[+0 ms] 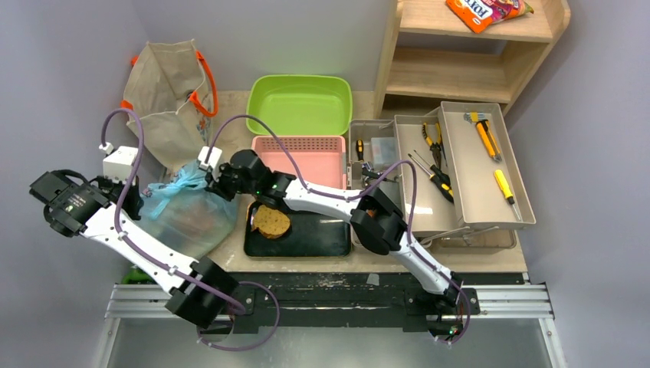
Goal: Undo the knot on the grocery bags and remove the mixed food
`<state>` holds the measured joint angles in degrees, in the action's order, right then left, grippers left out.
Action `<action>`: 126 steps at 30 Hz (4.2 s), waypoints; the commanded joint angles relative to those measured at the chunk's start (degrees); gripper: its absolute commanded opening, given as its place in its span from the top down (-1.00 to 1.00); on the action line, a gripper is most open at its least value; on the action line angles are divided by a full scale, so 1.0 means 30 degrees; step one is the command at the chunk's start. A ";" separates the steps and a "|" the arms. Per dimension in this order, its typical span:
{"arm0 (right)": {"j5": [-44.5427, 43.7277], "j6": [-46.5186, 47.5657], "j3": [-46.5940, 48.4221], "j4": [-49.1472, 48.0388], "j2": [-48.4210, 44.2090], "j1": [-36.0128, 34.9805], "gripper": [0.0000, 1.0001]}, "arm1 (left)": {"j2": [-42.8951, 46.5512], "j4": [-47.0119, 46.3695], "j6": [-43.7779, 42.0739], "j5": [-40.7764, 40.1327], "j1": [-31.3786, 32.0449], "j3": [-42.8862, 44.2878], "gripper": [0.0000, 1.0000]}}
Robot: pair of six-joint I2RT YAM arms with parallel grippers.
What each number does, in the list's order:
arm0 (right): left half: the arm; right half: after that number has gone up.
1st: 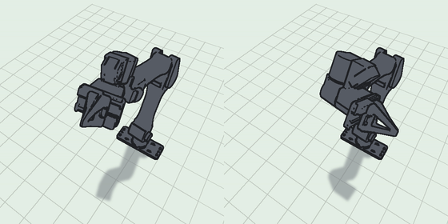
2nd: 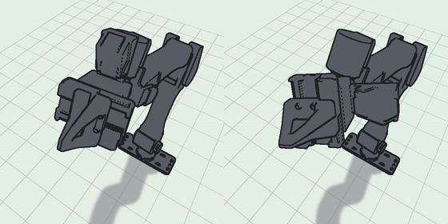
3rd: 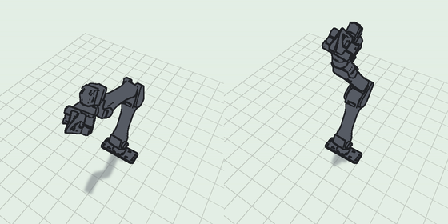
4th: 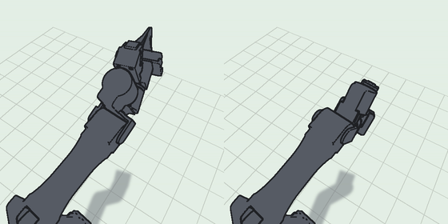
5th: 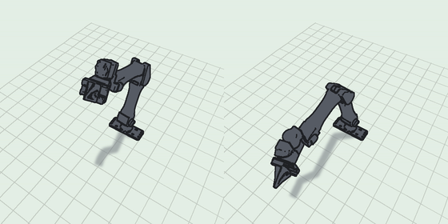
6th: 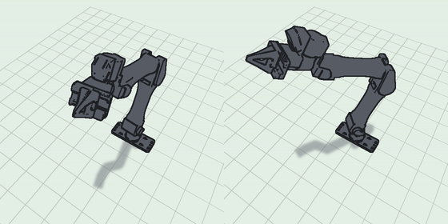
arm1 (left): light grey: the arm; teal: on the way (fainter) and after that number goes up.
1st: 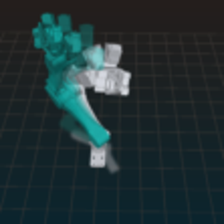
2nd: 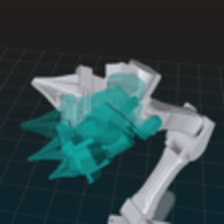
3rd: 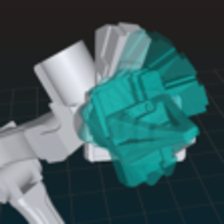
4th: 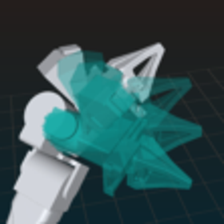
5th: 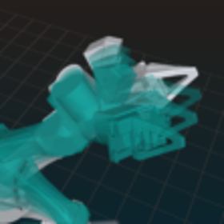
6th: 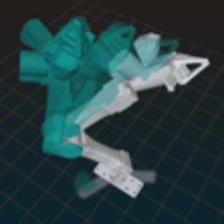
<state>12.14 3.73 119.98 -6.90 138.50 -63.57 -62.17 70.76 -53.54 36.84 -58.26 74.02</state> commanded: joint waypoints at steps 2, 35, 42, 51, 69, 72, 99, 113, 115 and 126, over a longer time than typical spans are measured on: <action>-0.0854 0.0251 -0.1657 -0.0281 -0.2106 0.1017 1.00 | 0.0557 0.2182 -0.3883 0.3407 -0.2449 0.2328 1.00; 0.2106 0.1008 0.4171 0.2269 0.0417 0.0783 -0.73 | 0.2682 0.8718 -1.5471 0.6838 -0.3881 -0.0879 1.00; 0.1926 0.1777 0.3480 0.2269 0.0762 0.0668 -0.73 | 0.1740 0.8685 -1.3791 0.7271 -0.3862 0.0039 1.00; -0.0539 0.2364 0.4343 0.2430 0.1595 0.0653 -0.11 | 0.1556 0.5942 -0.9751 0.7809 -0.3274 0.0401 1.00; -0.0671 -0.4467 0.4581 -0.0442 0.0159 0.2579 1.00 | 0.0229 -0.1242 -0.4007 0.7082 -0.3248 0.1098 1.00; 0.1834 -0.5285 0.4481 -0.0328 0.0211 0.2674 1.00 | 0.0511 -0.1145 -0.5337 0.5020 -0.3255 -0.0221 0.89; 0.6363 -0.8643 0.1226 -0.1541 -0.2099 0.2887 1.00 | 0.6396 0.4603 1.0298 0.5398 -0.0242 0.0570 -0.42; 0.6784 -0.8564 0.0630 -0.1428 -0.2619 0.2905 1.00 | 0.6352 -0.3538 2.1488 0.1351 -0.0411 -0.5606 -0.53; 0.6763 -0.8566 0.0540 -0.1425 -0.2663 0.2916 1.00 | 0.6384 -0.6070 2.2733 0.2067 -0.0411 -0.6000 -0.45; 0.3801 -1.0254 0.0930 -0.1993 -0.2454 0.3670 1.00 | 0.3816 -0.2816 1.9268 0.6098 -0.0381 0.4008 1.00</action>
<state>27.83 -23.09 121.67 -8.82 134.98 -54.26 -48.45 59.16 8.99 47.94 -59.20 76.40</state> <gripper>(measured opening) 0.009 0.046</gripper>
